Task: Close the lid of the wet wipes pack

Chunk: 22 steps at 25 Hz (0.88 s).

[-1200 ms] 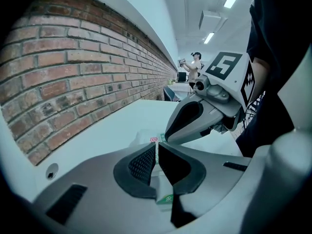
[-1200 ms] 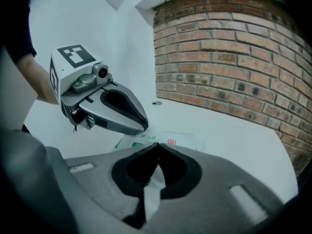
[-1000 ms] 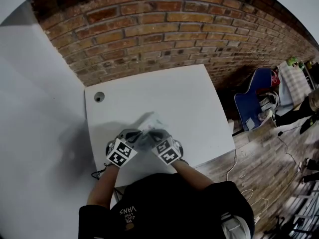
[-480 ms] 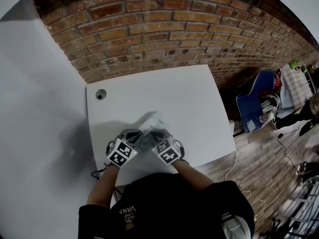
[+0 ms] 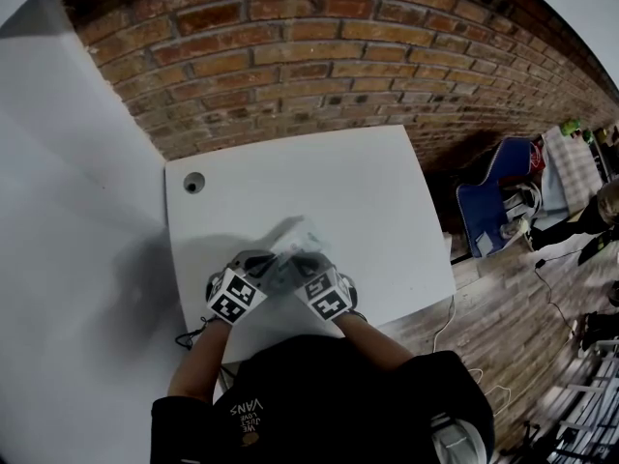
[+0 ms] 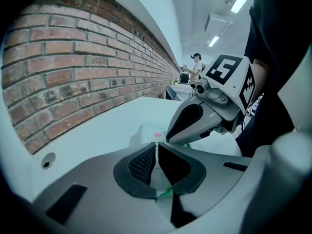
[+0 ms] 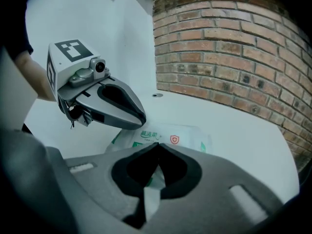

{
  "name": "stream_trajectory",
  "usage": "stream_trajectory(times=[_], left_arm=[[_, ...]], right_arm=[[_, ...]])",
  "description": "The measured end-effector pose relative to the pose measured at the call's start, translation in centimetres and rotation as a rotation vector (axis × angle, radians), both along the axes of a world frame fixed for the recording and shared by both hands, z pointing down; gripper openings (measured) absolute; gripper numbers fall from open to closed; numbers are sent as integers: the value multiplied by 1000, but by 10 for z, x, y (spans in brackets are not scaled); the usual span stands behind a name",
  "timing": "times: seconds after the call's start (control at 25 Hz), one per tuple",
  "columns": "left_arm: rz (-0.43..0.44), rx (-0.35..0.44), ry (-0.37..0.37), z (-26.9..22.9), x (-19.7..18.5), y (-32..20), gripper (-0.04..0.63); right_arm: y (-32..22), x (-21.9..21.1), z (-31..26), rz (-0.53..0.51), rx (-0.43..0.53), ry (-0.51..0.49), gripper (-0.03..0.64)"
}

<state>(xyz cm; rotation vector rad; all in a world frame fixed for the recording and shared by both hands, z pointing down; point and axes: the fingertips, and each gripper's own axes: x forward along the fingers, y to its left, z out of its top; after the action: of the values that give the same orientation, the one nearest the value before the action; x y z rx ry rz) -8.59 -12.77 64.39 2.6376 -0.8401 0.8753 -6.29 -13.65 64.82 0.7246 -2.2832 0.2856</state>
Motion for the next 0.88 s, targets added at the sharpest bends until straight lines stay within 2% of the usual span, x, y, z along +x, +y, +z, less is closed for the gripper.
stream_trajectory(times=[0.36, 0.88], left_arm=[[21, 8, -8, -13, 2, -1, 25], [-16, 34, 15, -26, 1, 4, 23]], right_arm=[[1, 2, -2, 25, -11, -28, 0], [3, 3, -15, 51, 3, -93, 0]])
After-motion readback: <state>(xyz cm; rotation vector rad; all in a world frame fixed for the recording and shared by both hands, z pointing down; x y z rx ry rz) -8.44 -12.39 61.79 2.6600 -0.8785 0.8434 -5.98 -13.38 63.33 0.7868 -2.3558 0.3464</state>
